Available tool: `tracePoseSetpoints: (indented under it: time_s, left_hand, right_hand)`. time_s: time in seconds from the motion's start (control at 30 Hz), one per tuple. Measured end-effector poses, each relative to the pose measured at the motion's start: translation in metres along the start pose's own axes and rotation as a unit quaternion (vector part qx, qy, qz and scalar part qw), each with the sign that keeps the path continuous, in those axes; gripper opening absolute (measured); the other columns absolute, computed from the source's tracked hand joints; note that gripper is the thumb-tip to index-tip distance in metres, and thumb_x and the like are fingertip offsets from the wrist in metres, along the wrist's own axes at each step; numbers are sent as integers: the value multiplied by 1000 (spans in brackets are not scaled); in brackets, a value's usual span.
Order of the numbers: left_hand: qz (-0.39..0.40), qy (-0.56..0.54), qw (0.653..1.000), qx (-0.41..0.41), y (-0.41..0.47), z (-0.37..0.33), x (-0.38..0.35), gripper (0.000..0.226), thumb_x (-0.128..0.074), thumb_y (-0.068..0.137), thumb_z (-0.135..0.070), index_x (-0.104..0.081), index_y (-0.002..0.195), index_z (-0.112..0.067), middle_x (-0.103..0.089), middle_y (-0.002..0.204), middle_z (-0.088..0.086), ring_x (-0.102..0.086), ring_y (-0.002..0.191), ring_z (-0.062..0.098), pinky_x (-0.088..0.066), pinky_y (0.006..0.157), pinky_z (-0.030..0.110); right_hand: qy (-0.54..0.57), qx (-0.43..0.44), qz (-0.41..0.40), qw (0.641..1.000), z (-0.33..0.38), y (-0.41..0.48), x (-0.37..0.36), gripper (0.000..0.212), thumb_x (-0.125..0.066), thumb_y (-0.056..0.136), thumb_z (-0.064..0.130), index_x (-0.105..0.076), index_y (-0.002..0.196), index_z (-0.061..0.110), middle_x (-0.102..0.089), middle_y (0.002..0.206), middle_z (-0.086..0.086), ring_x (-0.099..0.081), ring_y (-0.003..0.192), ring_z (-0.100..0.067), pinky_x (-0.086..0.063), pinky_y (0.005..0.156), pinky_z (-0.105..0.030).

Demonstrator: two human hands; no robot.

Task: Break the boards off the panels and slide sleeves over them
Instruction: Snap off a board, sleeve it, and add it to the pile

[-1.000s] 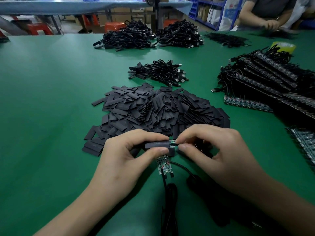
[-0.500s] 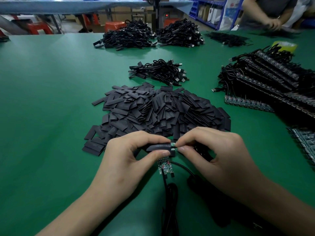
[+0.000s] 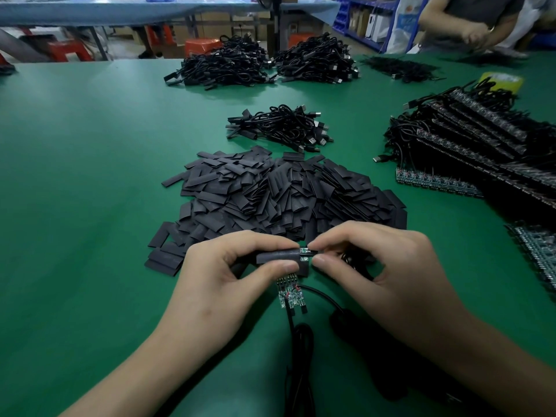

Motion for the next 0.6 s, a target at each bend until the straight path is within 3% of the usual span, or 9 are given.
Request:
tracePoseSetpoints:
  time_s: [0.3,0.43,0.6]
  left_hand:
    - [14,3,1000,23,-1,3,-2,21,-81,74,-32,-80,94,-35,-77,92,-18,-72,92,2,-52,85,16]
    - [30,-68,995,60,-1,5,-5,24,-85,73,-29,-80,96,-33,-78,90,-13,-73,88,1,-51,80,11]
    - [45,-138,985,89,0,4,-9,27,-77,69,-28,-81,96,-29,-79,84,-6,-70,75,-3,-49,69,7]
  right_hand:
    - [-51,69,-15,996,11,-3,0,6,-73,93,15,-77,94,10,-72,87,3,-67,80,-9,-51,72,-25]
    - [-64,96,-11,993,15,-5,1,7,-72,94,13,-77,95,9,-73,90,1,-68,82,-13,-52,74,-27]
    - [-82,115,-11,990,18,-5,1,7,-70,95,11,-76,93,8,-72,86,-1,-67,79,-17,-51,72,-29]
Point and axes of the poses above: each hand's wrist, its own y-axis towards the middle knuckle, its own x-axis out of the back of the hand, z = x × y, the point moved 8 cm from there along y, towards the middle knuckle
